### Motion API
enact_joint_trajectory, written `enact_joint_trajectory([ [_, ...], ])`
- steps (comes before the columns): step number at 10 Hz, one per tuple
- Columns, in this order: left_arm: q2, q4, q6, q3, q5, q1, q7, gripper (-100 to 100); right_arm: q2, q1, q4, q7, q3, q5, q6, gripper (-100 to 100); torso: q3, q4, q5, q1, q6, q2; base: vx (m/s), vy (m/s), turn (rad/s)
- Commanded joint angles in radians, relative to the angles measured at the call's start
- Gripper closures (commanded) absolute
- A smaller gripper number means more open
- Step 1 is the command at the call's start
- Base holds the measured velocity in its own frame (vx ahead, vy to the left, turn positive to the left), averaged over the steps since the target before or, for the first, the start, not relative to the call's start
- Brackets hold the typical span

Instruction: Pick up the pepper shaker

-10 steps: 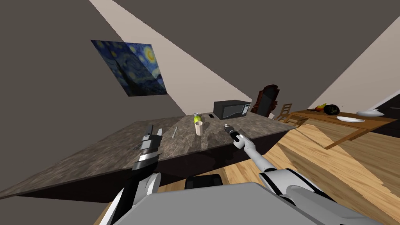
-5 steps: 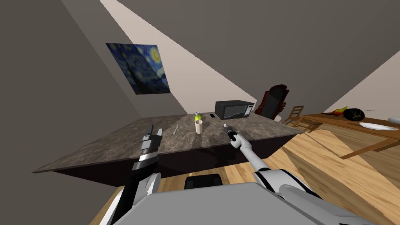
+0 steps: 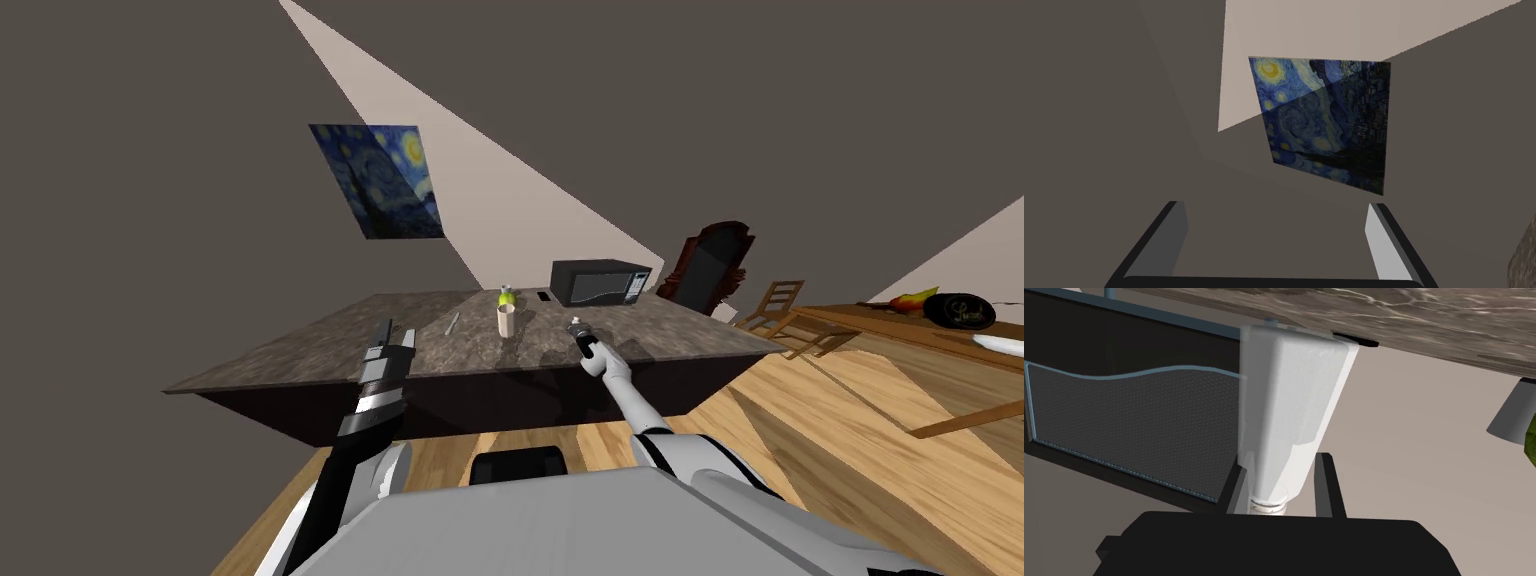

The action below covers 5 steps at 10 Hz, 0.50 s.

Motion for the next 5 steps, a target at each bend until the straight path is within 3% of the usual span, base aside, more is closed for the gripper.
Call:
enact_joint_trajectory([
  [1,0.0,0.0,0.0,0.0,0.0,0.0,0.0,0,0.041,-0.004,0.002,-0.019,-0.015,0.001,0.006,100,0.0,0.0,0.0,0.0,0.0,0.0,-0.061,-0.089,-0.033],
  [3,0.0,0.0,0.0,0.0,0.0,0.0,0.0,0,0.105,-0.016,-0.011,-0.001,-0.062,0.058,0.045,100,-0.006,-0.006,-0.005,-0.006,-0.005,-0.007,-0.084,-0.084,0.155],
  [4,0.0,0.0,0.0,0.0,0.0,0.0,0.0,0,0.084,-0.014,-0.002,-0.007,-0.053,0.043,0.027,100,-0.006,-0.006,-0.005,-0.007,-0.004,-0.007,-0.04,-0.047,0.057],
  [5,0.0,0.0,0.0,0.0,0.0,0.0,0.0,0,0.089,-0.015,-0.002,-0.008,-0.054,0.044,0.029,0,-0.008,-0.006,-0.003,-0.005,-0.002,-0.01,-0.007,-0.007,-0.005],
])
